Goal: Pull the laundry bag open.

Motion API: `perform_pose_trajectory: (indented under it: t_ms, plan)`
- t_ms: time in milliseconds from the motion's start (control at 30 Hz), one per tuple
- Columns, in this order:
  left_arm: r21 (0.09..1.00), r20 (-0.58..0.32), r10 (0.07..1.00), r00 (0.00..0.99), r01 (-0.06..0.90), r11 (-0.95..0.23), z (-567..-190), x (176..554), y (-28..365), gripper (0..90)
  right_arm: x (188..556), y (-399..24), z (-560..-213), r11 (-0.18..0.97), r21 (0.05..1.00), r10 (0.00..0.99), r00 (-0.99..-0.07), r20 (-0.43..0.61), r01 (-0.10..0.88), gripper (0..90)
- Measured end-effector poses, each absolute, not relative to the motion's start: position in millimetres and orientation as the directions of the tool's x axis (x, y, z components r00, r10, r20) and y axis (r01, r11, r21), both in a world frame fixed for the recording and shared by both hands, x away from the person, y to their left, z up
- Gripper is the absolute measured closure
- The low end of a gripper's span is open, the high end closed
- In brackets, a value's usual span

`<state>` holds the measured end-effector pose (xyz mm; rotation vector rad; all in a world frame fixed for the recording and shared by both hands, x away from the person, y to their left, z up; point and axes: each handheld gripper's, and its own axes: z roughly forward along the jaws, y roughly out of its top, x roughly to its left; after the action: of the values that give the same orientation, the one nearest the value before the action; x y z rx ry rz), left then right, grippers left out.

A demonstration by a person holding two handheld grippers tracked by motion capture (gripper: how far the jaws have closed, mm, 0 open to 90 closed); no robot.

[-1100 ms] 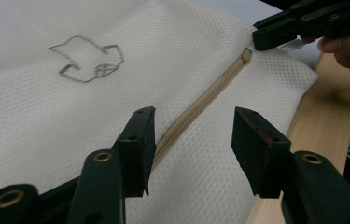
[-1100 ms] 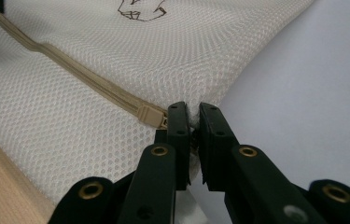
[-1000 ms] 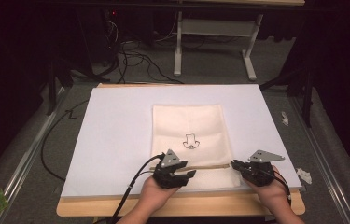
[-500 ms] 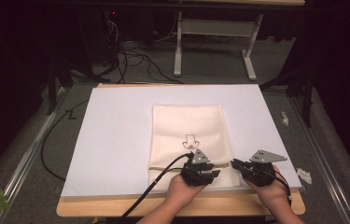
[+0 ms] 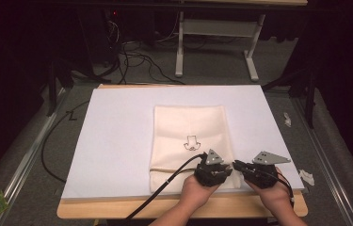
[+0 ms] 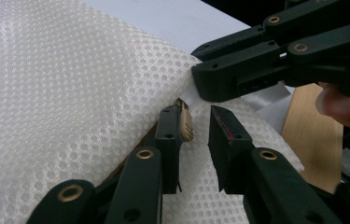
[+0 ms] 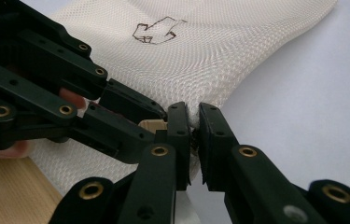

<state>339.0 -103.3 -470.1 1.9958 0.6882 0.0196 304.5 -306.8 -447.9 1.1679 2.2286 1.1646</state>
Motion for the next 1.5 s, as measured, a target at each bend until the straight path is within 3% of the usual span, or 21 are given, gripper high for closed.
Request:
perform_pose_trajectory:
  t_ms: [267, 833, 1267, 1500]
  plan:
    - [0.829, -0.222, 0.507, 0.833, 0.435, -0.351, -471, 337, -106, 87.0, 304, -307, -447, 0.316, 0.807, 0.807, -0.589, 0.048, 0.498, 84.7]
    - [0.811, -0.195, 0.529, 0.826, 0.439, -0.387, -471, 337, -86, 87.4, 304, -307, -448, 0.324, 0.805, 0.814, -0.580, 0.030, 0.497, 85.0]
    - [0.782, -0.152, 0.560, 0.814, 0.446, -0.435, -469, 332, -40, 87.6, 305, -299, -448, 0.359, 0.795, 0.813, -0.582, -0.010, 0.489, 85.5]
    - [0.755, -0.204, 0.625, 0.754, 0.527, -0.389, -475, 339, 2, 87.7, 309, -315, -450, 0.308, 0.794, 0.849, -0.528, 0.020, 0.524, 85.6]
